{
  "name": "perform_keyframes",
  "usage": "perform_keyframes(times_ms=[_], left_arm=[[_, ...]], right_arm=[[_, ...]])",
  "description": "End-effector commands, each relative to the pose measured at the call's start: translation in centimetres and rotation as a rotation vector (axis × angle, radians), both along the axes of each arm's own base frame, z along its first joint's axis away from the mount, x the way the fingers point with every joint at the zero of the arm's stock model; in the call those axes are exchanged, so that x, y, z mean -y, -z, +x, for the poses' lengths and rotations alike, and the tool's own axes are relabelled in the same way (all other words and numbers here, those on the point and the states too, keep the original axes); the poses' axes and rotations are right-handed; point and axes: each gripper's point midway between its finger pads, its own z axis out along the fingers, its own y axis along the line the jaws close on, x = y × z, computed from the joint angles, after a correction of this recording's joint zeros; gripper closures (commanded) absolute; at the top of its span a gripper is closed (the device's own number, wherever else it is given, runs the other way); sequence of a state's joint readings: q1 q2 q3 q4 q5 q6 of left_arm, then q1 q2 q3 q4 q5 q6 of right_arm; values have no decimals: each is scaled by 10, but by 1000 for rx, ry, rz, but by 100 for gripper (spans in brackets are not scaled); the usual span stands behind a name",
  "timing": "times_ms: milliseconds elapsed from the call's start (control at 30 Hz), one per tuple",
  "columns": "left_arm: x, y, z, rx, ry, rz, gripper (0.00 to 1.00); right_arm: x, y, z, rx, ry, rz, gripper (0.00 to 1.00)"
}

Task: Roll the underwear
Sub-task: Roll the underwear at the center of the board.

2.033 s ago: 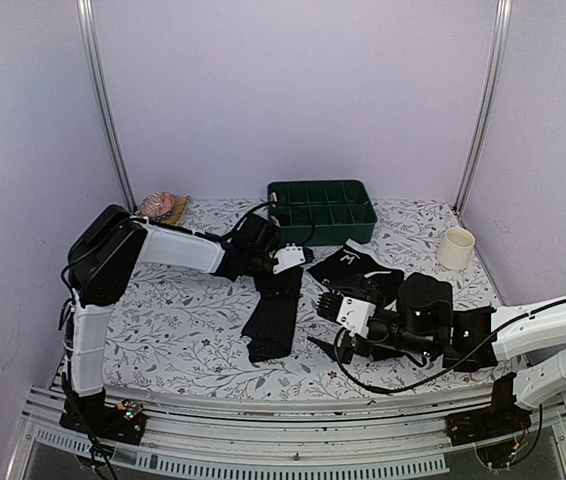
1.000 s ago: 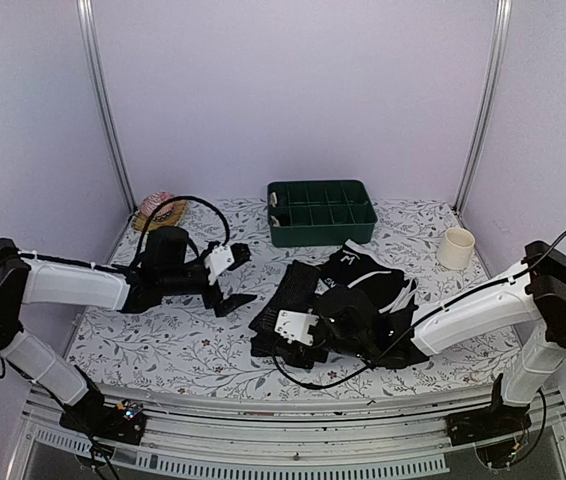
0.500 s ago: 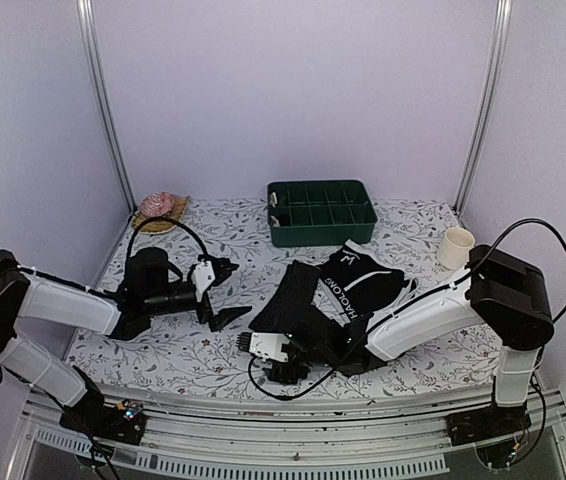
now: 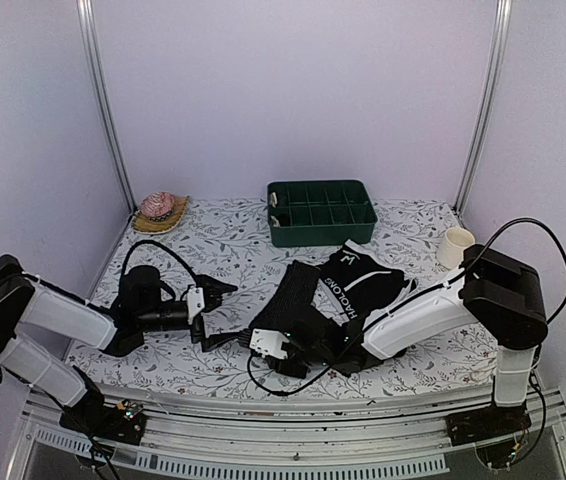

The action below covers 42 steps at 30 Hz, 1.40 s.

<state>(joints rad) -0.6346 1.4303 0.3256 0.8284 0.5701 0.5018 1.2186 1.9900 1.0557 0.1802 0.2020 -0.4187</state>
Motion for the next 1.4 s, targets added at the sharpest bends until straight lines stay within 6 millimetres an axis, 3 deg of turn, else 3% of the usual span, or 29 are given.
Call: perform_keyframes(times_ms=[0, 67, 200, 267, 567, 800, 1067, 1367], left_arm=[[2, -18, -14, 109, 74, -46, 2], [2, -17, -19, 127, 93, -44, 1], [2, -11, -31, 157, 150, -29, 2], [3, -6, -39, 184, 183, -16, 2], [13, 21, -75, 298, 306, 73, 2], [23, 40, -88, 382, 343, 132, 6], [33, 65, -102, 553, 345, 226, 16], [48, 76, -92, 763, 214, 303, 18]], right_arm=[[17, 28, 0, -99, 34, -69, 62], [17, 26, 0, -122, 36, -58, 69], [17, 24, -3, -196, 29, -31, 92], [17, 18, -5, -241, 21, -4, 97], [22, -9, -36, -532, -30, 120, 98], [29, -20, -52, -757, -35, 170, 98], [38, -3, -43, -976, 64, 180, 98], [37, 0, -38, -1070, 90, 204, 98]])
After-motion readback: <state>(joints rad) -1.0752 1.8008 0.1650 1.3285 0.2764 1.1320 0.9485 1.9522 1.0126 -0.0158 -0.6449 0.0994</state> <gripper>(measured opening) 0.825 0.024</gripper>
